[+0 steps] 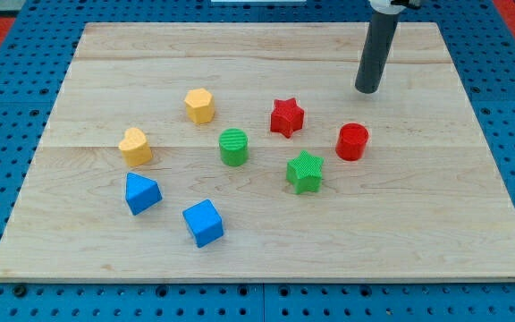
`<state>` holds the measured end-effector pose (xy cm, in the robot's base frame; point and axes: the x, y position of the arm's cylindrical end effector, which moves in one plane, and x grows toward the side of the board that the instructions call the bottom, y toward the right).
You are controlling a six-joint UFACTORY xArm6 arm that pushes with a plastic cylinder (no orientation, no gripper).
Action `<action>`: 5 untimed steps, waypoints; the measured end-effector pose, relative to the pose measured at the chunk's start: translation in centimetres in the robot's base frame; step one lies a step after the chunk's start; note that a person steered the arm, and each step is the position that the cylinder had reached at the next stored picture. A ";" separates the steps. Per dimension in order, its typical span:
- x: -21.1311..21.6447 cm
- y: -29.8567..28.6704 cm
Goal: Move the red circle to the top right corner
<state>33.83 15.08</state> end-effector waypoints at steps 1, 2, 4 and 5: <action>0.1 0.0; 0.1 1.3; 7.7 1.1; 12.3 2.0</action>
<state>46.09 17.12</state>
